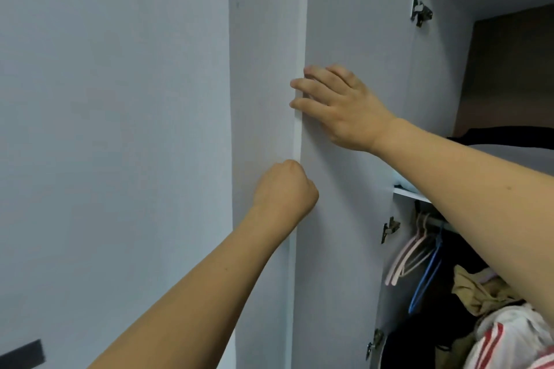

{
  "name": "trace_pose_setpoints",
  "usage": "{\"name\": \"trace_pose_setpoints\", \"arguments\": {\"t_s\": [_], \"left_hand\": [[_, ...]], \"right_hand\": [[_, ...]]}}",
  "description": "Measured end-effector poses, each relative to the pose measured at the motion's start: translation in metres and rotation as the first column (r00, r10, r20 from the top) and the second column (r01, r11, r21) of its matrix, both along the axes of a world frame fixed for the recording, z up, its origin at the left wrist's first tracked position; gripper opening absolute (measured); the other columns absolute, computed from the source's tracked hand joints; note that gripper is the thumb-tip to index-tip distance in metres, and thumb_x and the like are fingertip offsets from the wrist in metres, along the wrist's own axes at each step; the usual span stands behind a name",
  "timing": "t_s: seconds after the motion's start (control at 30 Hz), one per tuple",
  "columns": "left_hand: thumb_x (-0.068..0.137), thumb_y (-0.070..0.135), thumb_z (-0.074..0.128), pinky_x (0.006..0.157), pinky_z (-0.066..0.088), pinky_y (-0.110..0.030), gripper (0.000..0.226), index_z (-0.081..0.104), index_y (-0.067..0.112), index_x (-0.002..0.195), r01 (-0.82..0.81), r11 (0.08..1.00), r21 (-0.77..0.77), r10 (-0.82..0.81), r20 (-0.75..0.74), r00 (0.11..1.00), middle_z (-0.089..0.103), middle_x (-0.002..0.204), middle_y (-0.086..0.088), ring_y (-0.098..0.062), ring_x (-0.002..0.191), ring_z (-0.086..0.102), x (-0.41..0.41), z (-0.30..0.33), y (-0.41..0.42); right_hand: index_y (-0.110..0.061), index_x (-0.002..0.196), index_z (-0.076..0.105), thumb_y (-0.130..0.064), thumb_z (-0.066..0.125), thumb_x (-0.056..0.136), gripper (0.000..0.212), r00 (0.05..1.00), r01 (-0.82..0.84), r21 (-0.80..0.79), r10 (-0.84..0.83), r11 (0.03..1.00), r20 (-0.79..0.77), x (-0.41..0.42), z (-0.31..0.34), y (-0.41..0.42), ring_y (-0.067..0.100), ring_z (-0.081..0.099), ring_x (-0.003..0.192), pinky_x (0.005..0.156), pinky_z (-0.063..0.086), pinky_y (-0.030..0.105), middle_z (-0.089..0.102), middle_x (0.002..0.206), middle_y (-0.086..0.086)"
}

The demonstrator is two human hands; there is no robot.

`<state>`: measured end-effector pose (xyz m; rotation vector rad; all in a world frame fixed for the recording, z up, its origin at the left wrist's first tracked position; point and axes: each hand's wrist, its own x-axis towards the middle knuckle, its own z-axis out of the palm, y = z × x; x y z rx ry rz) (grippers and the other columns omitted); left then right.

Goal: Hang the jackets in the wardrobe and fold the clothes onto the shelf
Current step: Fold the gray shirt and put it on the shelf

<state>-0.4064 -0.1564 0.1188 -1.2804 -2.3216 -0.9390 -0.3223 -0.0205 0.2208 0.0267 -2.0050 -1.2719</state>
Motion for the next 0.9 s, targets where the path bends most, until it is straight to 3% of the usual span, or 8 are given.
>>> {"name": "trace_pose_setpoints", "arguments": {"t_s": [0.17,0.37,0.47,0.53,0.63,0.77,0.83,0.9], "left_hand": [[0.1,0.021,0.048,0.046,0.022,-0.024,0.035,0.037,0.013,0.067,0.042,0.999,-0.003,-0.042,0.038,0.998,0.044,0.065,-0.002,-0.013,0.055,0.038,0.001,-0.002,-0.003],[0.098,0.031,0.053,0.047,0.026,-0.027,0.032,0.044,0.014,0.071,0.107,0.994,-0.016,-0.108,-0.024,0.994,0.049,0.068,-0.002,-0.016,0.058,0.043,0.042,-0.001,-0.006],[0.096,0.037,0.056,0.055,0.041,-0.031,0.03,0.05,0.013,0.077,0.241,0.971,-0.007,-0.241,-0.038,0.97,0.06,0.074,-0.005,-0.024,0.067,0.056,0.075,-0.001,-0.004],[0.094,0.042,0.06,0.066,0.054,-0.038,0.034,0.05,0.015,0.078,0.368,0.93,0.0,-0.368,0.019,0.93,0.066,0.077,-0.007,-0.026,0.072,0.065,0.097,0.0,0.003],[0.086,0.056,0.065,0.071,0.059,-0.042,0.042,0.054,0.015,0.091,0.49,0.872,0.017,-0.488,0.127,0.864,0.07,0.081,-0.002,-0.022,0.071,0.069,0.129,0.0,0.024],[0.071,0.072,0.071,0.084,0.054,-0.036,0.091,0.037,0.022,0.14,0.598,0.799,0.06,-0.591,0.258,0.764,0.057,0.13,-0.001,-0.026,0.107,0.063,0.174,-0.006,0.07],[0.068,0.068,0.076,0.091,0.043,-0.031,0.107,0.022,0.024,0.15,0.667,0.73,0.148,-0.675,0.303,0.672,0.04,0.148,-0.001,-0.026,0.129,0.048,0.201,-0.011,0.096],[0.068,0.064,0.079,0.1,0.039,-0.034,0.116,0.012,0.025,0.154,0.694,0.683,0.229,-0.723,0.348,0.597,0.026,0.156,-0.001,-0.024,0.139,0.035,0.226,-0.015,0.122]], "right_hand": [[-0.021,0.122,0.061,-0.013,0.048,0.086,0.039,0.994,0.112,-0.023,-0.112,0.993,0.007,0.019,0.003,-0.019,0.031,0.045,0.133,0.113,0.028,0.049,0.052,0.141,0.003],[-0.02,0.117,0.062,-0.033,0.034,0.102,0.034,0.993,0.112,-0.011,-0.112,0.994,-0.038,0.069,0.005,-0.031,0.03,0.048,0.121,0.11,0.03,0.045,0.055,0.134,0.005],[-0.017,0.113,0.061,-0.032,0.034,0.102,0.032,0.991,0.113,0.035,-0.111,0.993,-0.073,0.109,0.006,-0.026,0.028,0.036,0.118,0.112,0.026,0.045,0.056,0.129,0.01],[-0.016,0.114,0.058,-0.031,0.034,0.102,0.031,0.987,0.128,0.055,-0.122,0.99,-0.106,0.141,0.001,-0.02,0.03,0.034,0.119,0.114,0.024,0.046,0.053,0.129,0.011],[-0.017,0.117,0.053,-0.03,0.033,0.102,0.028,0.974,0.182,0.045,-0.174,0.982,-0.143,0.192,-0.007,-0.012,0.033,0.033,0.129,0.118,0.02,0.048,0.044,0.134,0.012],[-0.016,0.122,0.054,-0.032,0.032,0.104,0.033,0.912,0.392,-0.046,-0.394,0.919,-0.116,0.261,-0.011,-0.003,0.034,0.026,0.145,0.12,0.015,0.052,0.041,0.148,0.015],[-0.015,0.134,0.05,-0.038,0.025,0.103,0.046,0.842,0.527,-0.135,-0.537,0.839,-0.054,0.293,-0.013,0.003,0.031,0.019,0.149,0.122,0.011,0.051,0.032,0.156,0.013],[-0.015,0.146,0.039,-0.047,0.019,0.103,0.057,0.751,0.645,-0.19,-0.66,0.74,-0.023,0.319,-0.016,0.011,0.028,0.011,0.151,0.122,0.005,0.05,0.021,0.161,0.009]]}}
